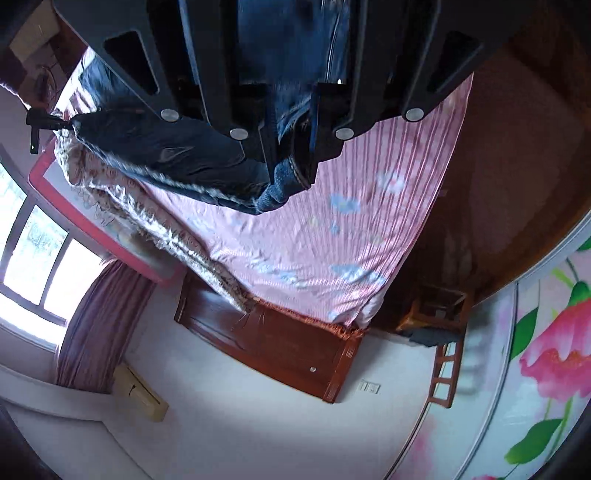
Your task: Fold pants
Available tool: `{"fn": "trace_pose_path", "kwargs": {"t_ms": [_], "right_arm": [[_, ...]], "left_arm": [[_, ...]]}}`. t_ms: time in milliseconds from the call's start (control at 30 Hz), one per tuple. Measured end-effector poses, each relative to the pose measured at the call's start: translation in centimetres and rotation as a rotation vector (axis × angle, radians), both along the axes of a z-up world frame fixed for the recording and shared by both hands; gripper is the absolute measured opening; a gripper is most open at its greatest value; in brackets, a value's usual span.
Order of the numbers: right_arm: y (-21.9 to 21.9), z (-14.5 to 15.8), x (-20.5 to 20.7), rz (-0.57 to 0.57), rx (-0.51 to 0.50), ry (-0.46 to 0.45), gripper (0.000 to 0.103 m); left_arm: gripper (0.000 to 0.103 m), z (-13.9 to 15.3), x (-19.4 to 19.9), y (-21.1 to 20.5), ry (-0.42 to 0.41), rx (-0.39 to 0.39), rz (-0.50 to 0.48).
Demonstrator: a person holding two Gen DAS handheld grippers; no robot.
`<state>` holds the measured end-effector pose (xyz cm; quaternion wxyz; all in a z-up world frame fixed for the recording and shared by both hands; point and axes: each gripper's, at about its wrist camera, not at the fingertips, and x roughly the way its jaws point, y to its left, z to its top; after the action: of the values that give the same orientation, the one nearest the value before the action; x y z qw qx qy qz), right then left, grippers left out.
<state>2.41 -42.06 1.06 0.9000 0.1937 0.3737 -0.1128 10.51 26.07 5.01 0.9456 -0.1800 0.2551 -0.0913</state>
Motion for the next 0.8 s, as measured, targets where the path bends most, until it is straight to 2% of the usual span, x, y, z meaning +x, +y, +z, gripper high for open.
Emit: {"fn": "trace_pose_path", "kwargs": {"t_ms": [67,133,167,233,267,300,333,367,400,467,533,567,667,800], "right_arm": [[0.2,-2.7,-1.9,-0.006,0.013,0.046,0.016],[0.6,-5.5,-3.8,-0.011,0.031,0.086,0.016],[0.7,-7.0,-4.5,-0.027,0.045,0.103,0.016],[1.0,-8.4,-5.5,-0.037,0.042,0.123,0.016],[0.9,-8.5,-6.1,-0.044,0.058,0.093,0.016],[0.8,-8.4,-6.4,-0.061,0.062,0.087,0.016],[0.8,-8.3,-6.6,-0.079,0.075,0.086,0.016],[0.8,-8.0,-6.7,-0.094,0.089,0.084,0.016],[0.7,-7.8,-6.9,-0.117,0.119,0.077,0.017],[0.7,-7.4,-7.5,-0.158,0.200,0.046,0.024],[0.7,-7.0,-8.3,-0.188,0.300,-0.012,0.027],[0.8,-7.0,-8.9,-0.202,0.356,-0.041,0.027],[1.7,-6.8,-9.7,-0.204,0.448,-0.085,0.027],[3.8,-6.1,-10.3,-0.156,0.458,-0.093,0.027]], "left_arm": [[0.013,-2.0,-2.4,0.5,0.061,0.006,0.022],[0.021,-4.8,-4.8,1.3,0.169,0.011,0.079],[0.032,-5.8,-5.7,1.3,0.213,0.030,0.105],[0.041,-8.3,-7.9,1.7,0.327,0.043,0.196],[0.053,-9.1,-9.0,2.2,0.361,0.015,0.247],[0.059,-9.6,-10.1,2.8,0.390,-0.022,0.308],[0.060,-9.7,-11.2,3.1,0.385,-0.067,0.350],[0.063,-9.8,-12.2,3.2,0.364,-0.136,0.363],[0.071,-9.6,-12.8,3.1,0.349,-0.199,0.357],[0.083,-9.1,-12.9,2.4,0.324,-0.277,0.346],[0.085,-9.4,-12.1,1.6,0.318,-0.434,0.288],[0.085,-9.6,-11.6,1.2,0.327,-0.486,0.269],[0.085,-11.0,-10.2,0.7,0.332,-0.664,0.284],[0.083,-12.2,-8.5,0.1,0.350,-0.749,0.328]]}}
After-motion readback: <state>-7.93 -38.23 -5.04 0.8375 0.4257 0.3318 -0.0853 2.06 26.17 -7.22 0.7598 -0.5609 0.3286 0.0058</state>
